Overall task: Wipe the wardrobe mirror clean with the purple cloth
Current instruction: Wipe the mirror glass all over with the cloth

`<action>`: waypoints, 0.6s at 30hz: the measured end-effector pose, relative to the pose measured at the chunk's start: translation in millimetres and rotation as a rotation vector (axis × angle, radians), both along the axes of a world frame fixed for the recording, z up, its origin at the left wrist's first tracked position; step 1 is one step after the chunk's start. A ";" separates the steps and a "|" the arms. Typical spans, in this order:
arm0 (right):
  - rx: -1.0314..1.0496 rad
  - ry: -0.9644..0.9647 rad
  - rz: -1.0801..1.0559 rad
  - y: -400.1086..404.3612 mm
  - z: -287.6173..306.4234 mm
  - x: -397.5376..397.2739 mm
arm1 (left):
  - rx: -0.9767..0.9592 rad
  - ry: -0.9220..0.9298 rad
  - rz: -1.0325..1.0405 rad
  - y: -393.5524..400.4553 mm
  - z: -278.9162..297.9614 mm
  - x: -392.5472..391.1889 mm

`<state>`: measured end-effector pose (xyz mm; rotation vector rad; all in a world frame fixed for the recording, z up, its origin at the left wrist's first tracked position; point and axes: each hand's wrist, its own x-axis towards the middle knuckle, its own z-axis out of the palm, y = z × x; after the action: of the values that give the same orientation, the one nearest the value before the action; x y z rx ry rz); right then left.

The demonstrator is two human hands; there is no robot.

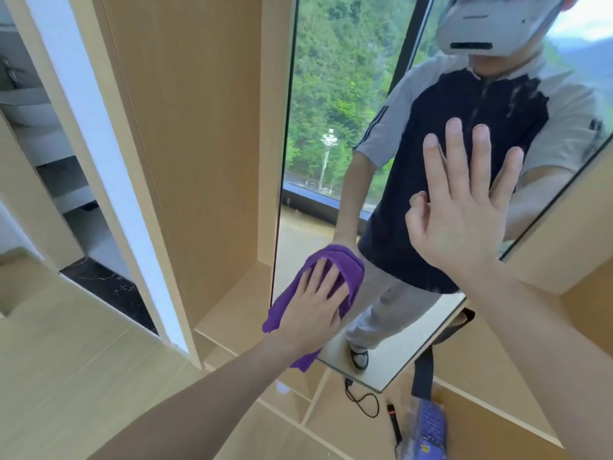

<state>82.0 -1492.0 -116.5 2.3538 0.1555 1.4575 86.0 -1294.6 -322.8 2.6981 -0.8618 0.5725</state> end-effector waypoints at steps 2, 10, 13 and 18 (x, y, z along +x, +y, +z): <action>-0.005 -0.003 0.000 -0.4 0.0 0.2 | 0.061 0.017 -0.052 -9.6 -5.1 -10.9; 0.005 0.019 0.009 -0.6 0.2 0.4 | 0.159 0.056 -0.267 -50.9 -11.1 -33.1; 0.001 0.018 0.010 -0.7 -0.2 0.2 | 0.179 0.057 -0.287 -53.1 -17.3 -32.8; -0.002 0.018 0.008 -1.0 0.2 -0.2 | 0.095 0.021 -0.193 -34.0 -9.1 -20.3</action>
<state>81.8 -1493.0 -116.3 2.3675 0.1709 1.4395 65.6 -1328.6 -331.9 2.6568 -1.1550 0.4702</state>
